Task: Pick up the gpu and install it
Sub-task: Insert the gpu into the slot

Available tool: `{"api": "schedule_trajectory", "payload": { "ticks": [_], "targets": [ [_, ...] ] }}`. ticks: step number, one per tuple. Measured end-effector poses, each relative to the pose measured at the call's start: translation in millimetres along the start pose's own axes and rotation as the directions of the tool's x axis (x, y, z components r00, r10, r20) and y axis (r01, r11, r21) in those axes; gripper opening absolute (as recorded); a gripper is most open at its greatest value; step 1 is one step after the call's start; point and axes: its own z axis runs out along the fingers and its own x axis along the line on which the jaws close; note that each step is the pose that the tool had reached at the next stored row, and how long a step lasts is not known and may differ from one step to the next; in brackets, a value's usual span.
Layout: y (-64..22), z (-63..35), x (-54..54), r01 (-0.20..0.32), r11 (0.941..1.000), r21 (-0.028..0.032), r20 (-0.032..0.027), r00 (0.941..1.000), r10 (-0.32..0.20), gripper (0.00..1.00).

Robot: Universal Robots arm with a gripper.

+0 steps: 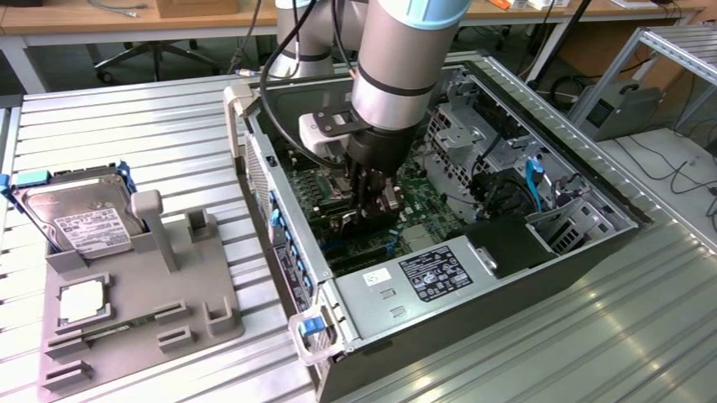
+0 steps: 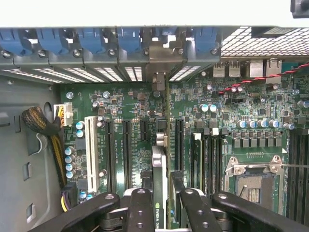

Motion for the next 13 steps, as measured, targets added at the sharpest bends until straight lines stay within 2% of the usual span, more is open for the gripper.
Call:
{"api": "schedule_trajectory", "payload": {
  "ticks": [13],
  "targets": [
    [0.7,0.2,0.4,0.000,1.0000,0.0000,0.0043,1.0000,0.000,0.26]
  ]
}}
